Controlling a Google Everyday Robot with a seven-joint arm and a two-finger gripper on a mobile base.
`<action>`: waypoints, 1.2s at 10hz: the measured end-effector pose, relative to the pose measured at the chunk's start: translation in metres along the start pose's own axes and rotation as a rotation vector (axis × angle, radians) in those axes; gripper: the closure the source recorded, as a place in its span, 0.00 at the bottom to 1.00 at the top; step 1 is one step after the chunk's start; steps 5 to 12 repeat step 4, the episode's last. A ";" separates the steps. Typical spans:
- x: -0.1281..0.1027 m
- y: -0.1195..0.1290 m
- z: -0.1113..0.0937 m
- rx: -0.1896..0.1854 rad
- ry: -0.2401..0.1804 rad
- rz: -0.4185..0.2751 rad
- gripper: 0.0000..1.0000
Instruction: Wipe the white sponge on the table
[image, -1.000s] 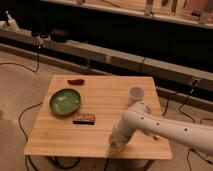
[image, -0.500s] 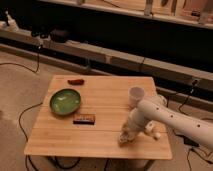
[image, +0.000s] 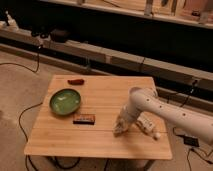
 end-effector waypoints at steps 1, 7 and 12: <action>-0.009 -0.009 0.004 0.002 -0.005 -0.012 1.00; -0.048 -0.026 0.023 -0.010 -0.028 -0.075 1.00; -0.048 -0.026 0.023 -0.010 -0.028 -0.075 1.00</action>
